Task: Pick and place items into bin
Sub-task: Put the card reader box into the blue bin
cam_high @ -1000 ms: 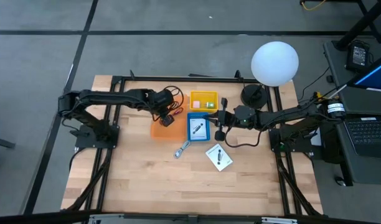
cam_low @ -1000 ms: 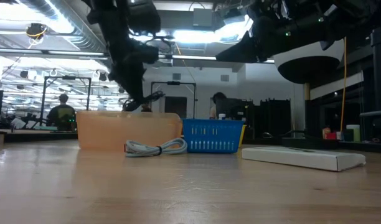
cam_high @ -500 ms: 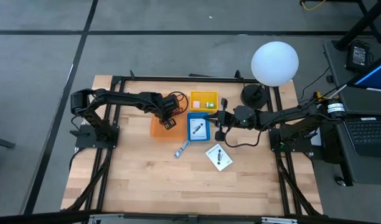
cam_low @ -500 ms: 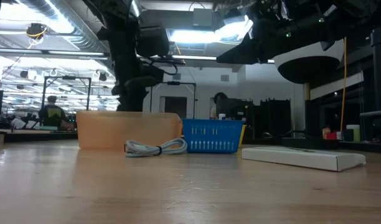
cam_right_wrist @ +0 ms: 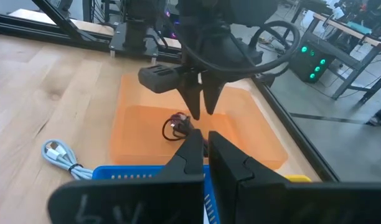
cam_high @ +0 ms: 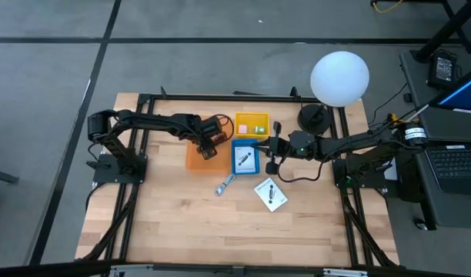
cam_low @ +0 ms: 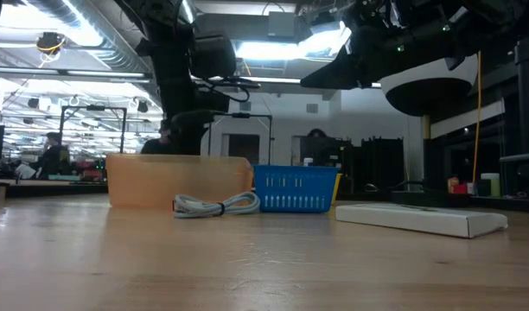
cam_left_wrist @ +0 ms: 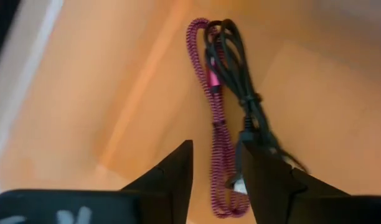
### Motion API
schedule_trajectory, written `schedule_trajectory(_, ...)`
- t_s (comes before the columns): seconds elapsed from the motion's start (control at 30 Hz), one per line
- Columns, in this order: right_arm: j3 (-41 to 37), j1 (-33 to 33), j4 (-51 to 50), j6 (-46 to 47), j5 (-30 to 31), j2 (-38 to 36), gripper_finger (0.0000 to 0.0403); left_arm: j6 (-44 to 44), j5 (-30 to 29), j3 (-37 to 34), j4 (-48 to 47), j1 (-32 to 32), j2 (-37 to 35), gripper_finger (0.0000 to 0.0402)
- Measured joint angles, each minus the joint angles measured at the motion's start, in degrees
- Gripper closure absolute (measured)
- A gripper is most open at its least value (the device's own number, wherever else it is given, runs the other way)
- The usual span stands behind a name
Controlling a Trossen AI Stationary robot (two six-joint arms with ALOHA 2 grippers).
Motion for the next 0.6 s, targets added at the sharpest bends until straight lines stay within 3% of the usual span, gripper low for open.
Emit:
schedule_trajectory(0.17,0.0,0.0,0.0,0.0,0.0,0.0,0.0396,3.9,-3.4,0.0,-0.4,0.0,-2.4,0.0265)
schedule_trajectory(0.43,0.0,0.0,0.0,-0.1,0.0,0.0,0.0396,7.7,-3.8,0.0,0.1,-0.9,-11.5,0.0273)
schedule_trajectory(0.6,0.0,0.0,-0.3,-0.1,0.0,0.0,0.0396,10.1,-2.3,-2.0,8.8,-3.3,-16.5,0.0278)
